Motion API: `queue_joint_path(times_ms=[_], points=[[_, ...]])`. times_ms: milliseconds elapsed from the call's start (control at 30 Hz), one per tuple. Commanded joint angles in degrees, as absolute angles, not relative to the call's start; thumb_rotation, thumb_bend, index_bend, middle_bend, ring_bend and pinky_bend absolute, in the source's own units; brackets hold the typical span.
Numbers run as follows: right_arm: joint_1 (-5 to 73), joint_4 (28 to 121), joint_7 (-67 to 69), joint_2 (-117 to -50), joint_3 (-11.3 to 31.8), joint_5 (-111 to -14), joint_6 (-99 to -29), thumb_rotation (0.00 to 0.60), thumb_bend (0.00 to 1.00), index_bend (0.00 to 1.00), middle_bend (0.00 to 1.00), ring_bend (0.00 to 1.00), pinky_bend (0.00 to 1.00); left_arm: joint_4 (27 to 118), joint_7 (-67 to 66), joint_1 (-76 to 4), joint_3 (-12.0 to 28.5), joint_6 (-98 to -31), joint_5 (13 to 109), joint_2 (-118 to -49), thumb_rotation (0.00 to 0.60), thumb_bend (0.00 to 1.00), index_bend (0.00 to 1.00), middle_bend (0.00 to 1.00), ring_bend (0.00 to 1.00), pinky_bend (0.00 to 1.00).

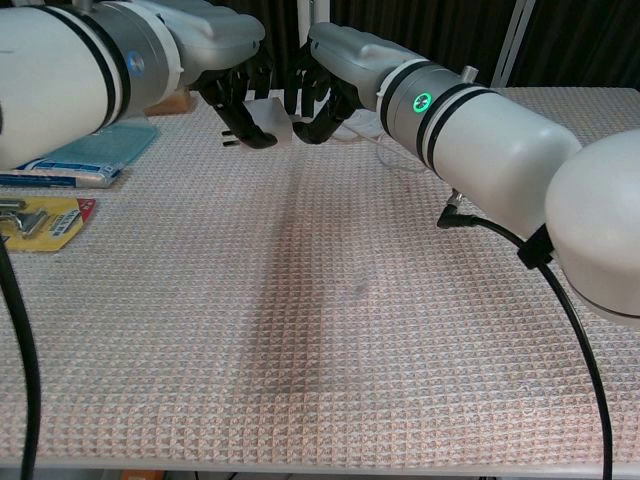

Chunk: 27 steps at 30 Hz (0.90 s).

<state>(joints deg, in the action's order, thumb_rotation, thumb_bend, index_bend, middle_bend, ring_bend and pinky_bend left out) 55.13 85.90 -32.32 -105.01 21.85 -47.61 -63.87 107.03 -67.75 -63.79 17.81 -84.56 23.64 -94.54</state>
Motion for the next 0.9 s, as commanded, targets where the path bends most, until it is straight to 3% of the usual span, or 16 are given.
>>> queue_joint_path(times_ms=[33,167,500,567,733,900], points=[[54.7,86.3,-32.2,-104.4,21.5,-47.7,-64.1,0.600,0.28,0.43,0.45,0.26,0.00,107.3,-67.4,-63.5,17.5,-84.5,23.8,-94.1,0.433,0.23,0.51,0.50,0.29,0.12],[54.1,86.8,-31.9,-103.5,21.1,-47.7,-64.1,0.600,0.28,0.41,0.44,0.26,0.00,107.4,-66.5,-62.9,17.1,-83.9,24.1,-93.6,0.432,0.23,0.51,0.50,0.29,0.12],[50.7,93.5,-33.8,-96.0,18.8,-49.6,-66.6,0.600,0.23,0.24,0.33,0.17,0.00,106.0,-60.0,-59.0,12.2,-79.1,28.2,-91.6,0.432,0.23,0.49,0.46,0.27,0.12],[49.3,96.0,-34.2,-93.1,18.2,-50.1,-67.7,0.600,0.22,0.20,0.31,0.15,0.00,104.9,-57.2,-57.7,10.7,-76.0,29.1,-91.0,0.454,0.23,0.44,0.42,0.24,0.12],[45.6,100.8,-33.2,-86.9,16.7,-52.5,-70.4,0.600,0.22,0.16,0.26,0.12,0.00,100.2,-52.5,-55.5,7.4,-70.2,31.3,-90.8,0.581,0.21,0.29,0.31,0.13,0.09],[41.7,103.3,-31.0,-81.6,14.5,-55.7,-72.6,0.600,0.22,0.13,0.23,0.10,0.00,99.6,-46.6,-52.5,5.4,-69.4,38.3,-88.0,0.600,0.17,0.20,0.23,0.06,0.05]])
